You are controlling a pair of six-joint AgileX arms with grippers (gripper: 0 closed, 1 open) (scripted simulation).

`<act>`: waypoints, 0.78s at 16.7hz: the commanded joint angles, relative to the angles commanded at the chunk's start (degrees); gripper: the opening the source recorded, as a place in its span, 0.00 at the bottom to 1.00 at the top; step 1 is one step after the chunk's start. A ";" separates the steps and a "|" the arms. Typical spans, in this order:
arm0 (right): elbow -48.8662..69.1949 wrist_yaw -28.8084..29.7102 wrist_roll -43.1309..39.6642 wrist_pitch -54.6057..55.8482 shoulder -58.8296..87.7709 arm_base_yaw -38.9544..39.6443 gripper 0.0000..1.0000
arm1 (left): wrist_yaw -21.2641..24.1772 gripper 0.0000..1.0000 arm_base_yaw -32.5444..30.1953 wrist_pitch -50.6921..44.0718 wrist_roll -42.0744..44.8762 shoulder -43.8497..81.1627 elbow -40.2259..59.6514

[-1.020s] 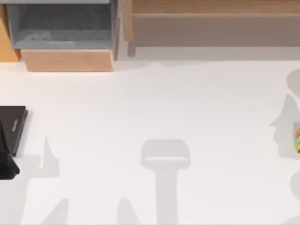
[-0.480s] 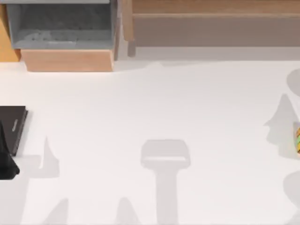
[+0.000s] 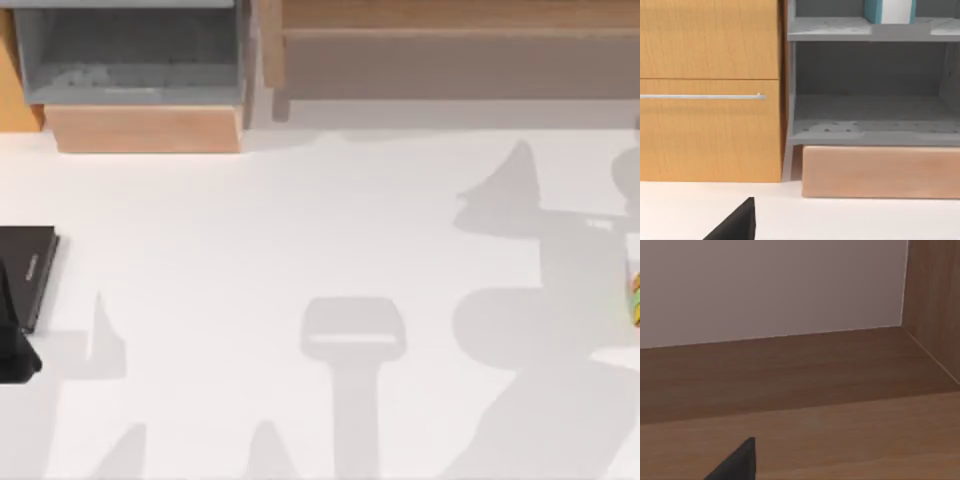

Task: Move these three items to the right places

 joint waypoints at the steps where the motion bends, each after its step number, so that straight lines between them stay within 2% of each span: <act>1: 2.68 2.27 0.42 -6.21 -0.89 1.55 1.00 | 0.00 1.00 0.00 0.00 0.00 0.00 0.00; 7: 16.71 12.36 3.61 -46.72 -4.07 10.52 1.00 | 0.00 1.00 0.00 0.00 0.00 0.00 0.00; 13: 23.17 14.29 7.23 -81.16 -2.99 16.03 1.00 | 0.00 1.00 0.00 0.00 0.00 0.00 0.00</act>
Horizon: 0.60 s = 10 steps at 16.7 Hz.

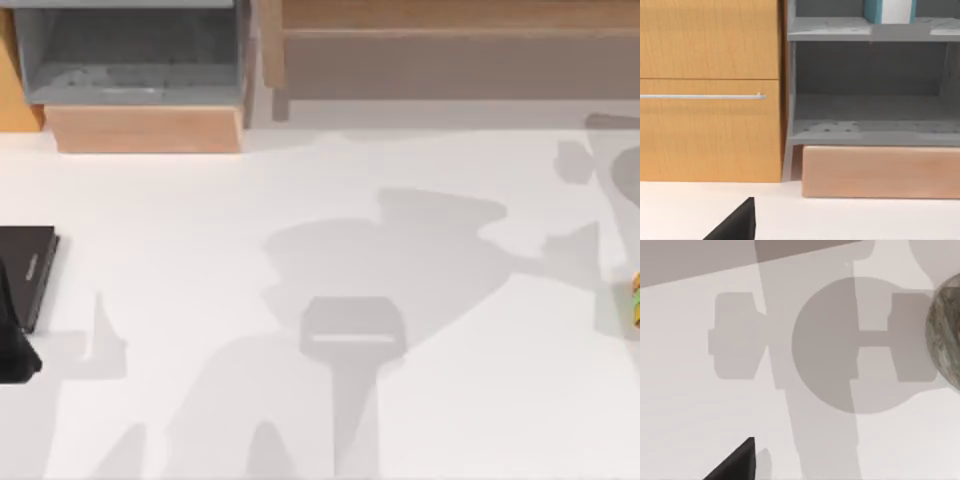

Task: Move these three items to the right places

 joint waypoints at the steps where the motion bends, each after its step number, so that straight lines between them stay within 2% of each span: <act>1: 0.28 -0.29 0.57 -4.78 0.79 0.34 1.00 | 0.00 1.00 0.00 0.00 0.00 0.00 0.00; 5: 0.23 -2.03 2.41 -19.16 3.65 1.03 1.00 | 0.00 1.00 0.00 0.00 0.00 0.00 0.00; 10: -0.52 -3.52 3.35 -25.73 5.02 1.24 1.00 | 0.00 1.00 0.00 0.00 0.00 0.00 0.00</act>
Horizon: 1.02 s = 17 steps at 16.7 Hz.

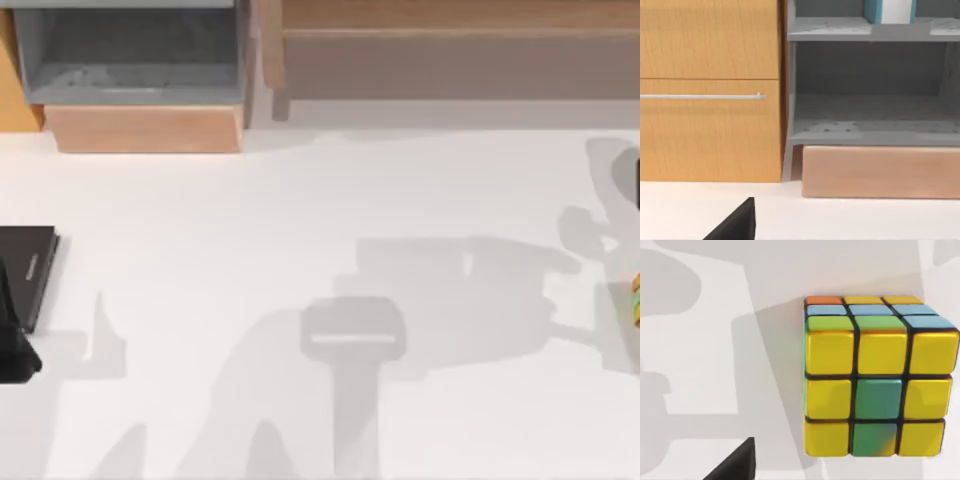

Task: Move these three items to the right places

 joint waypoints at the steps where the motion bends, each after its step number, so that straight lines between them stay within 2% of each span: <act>1: 0.00 0.00 0.00 0.00 0.00 0.00 1.00 | 0.00 1.00 0.00 0.00 0.00 0.00 0.00; 6: -0.69 0.02 -0.12 0.99 0.23 -0.20 1.00 | 0.00 1.00 0.00 0.00 0.00 0.00 0.00; 13: -8.17 0.02 0.14 11.95 3.72 0.07 1.00 | 0.00 1.00 0.00 0.00 0.00 0.00 0.00; 17: -8.95 0.02 0.16 13.04 4.09 0.10 1.00 | 0.00 1.00 0.00 0.00 0.00 0.00 0.00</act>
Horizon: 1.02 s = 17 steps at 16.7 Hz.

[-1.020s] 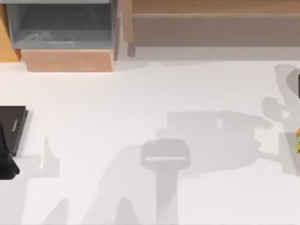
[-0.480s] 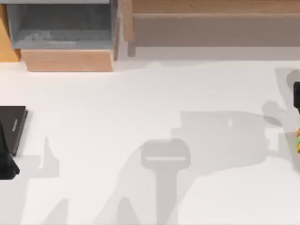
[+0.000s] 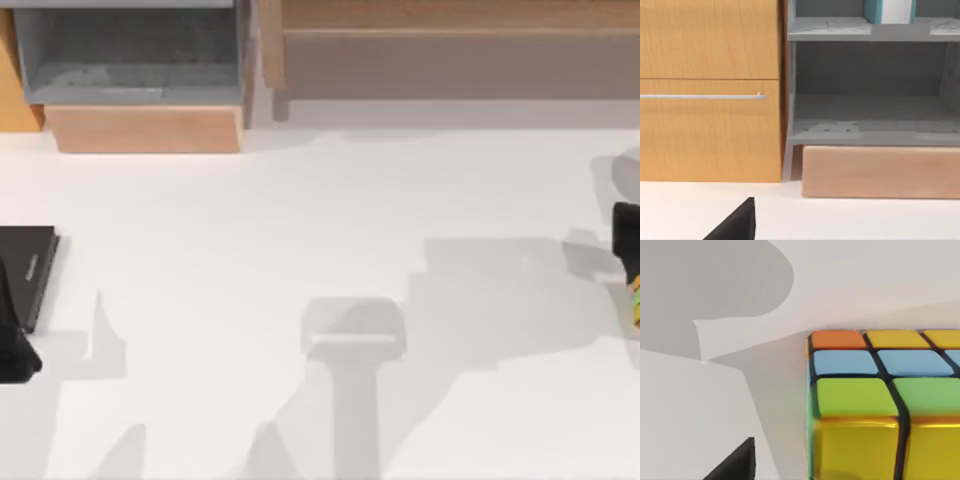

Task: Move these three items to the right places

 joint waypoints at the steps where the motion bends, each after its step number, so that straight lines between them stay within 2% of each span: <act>1: 0.00 0.00 0.00 0.00 0.00 0.00 1.00 | 0.00 1.00 0.00 0.00 0.00 0.00 0.00; 14: 0.00 0.00 0.00 0.00 0.00 0.00 0.02 | 0.00 1.00 0.00 0.00 0.00 0.00 0.00; 17: 0.00 0.00 0.00 0.00 0.00 0.00 0.00 | 0.00 1.00 0.00 0.00 0.00 0.00 0.00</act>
